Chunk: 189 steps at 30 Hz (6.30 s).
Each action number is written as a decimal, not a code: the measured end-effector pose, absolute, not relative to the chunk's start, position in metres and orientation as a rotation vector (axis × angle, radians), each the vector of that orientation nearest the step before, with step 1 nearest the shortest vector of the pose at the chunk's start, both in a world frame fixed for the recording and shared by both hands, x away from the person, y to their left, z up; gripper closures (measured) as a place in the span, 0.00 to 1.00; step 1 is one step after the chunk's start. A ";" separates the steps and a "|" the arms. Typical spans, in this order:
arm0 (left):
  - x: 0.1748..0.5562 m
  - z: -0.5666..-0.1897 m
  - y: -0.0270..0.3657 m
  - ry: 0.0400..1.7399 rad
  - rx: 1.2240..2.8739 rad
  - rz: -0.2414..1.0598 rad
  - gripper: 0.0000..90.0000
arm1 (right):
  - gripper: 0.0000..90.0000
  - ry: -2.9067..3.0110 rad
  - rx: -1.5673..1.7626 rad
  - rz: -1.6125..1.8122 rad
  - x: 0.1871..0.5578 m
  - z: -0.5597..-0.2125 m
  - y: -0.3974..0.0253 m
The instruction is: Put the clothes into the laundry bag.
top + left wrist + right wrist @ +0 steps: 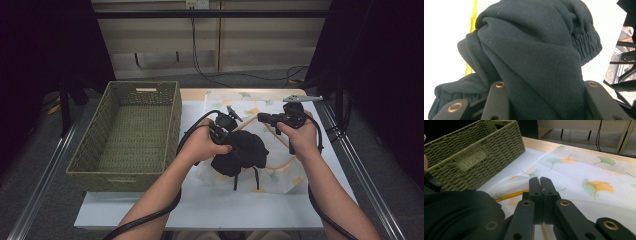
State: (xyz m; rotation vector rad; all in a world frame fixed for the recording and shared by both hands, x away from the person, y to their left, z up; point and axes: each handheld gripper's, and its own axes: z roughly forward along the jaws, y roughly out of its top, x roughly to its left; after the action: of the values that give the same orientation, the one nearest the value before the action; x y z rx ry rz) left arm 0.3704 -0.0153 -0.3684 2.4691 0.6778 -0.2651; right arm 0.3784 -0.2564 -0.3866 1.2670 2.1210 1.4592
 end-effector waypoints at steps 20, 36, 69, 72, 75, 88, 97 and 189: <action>0.372 -0.379 -0.022 0.688 2.443 -0.260 0.66 | 0.99 2.115 1.273 1.468 0.379 -0.386 -0.258; 0.376 -0.393 -0.031 0.757 2.418 -0.209 0.64 | 0.99 2.125 1.268 1.478 0.380 -0.387 -0.255; 0.388 -0.404 -0.038 0.832 2.375 -0.123 0.64 | 0.99 2.128 1.272 1.478 0.380 -0.391 -0.254; 0.389 -0.404 -0.039 0.854 2.350 -0.129 0.64 | 0.99 2.130 1.271 1.481 0.380 -0.391 -0.254; 0.391 -0.404 -0.038 0.836 2.366 -0.114 0.64 | 0.99 2.128 1.267 1.482 0.380 -0.391 -0.254; 0.392 -0.406 -0.042 0.877 2.319 -0.077 0.64 | 0.99 2.122 1.274 1.488 0.380 -0.391 -0.252; 0.389 -0.403 -0.051 0.850 2.294 -0.063 0.64 | 0.99 2.120 1.273 1.502 0.381 -0.391 -0.252; 0.386 -0.436 -0.053 1.001 2.146 0.169 0.65 | 0.99 2.129 1.289 1.532 0.378 -0.399 -0.255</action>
State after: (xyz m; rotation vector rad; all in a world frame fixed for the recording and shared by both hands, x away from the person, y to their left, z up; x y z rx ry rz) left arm 0.3856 -0.0526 -0.4358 2.1462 1.0010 0.1695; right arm 0.3776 -0.2545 -0.3985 1.2890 2.1294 1.5315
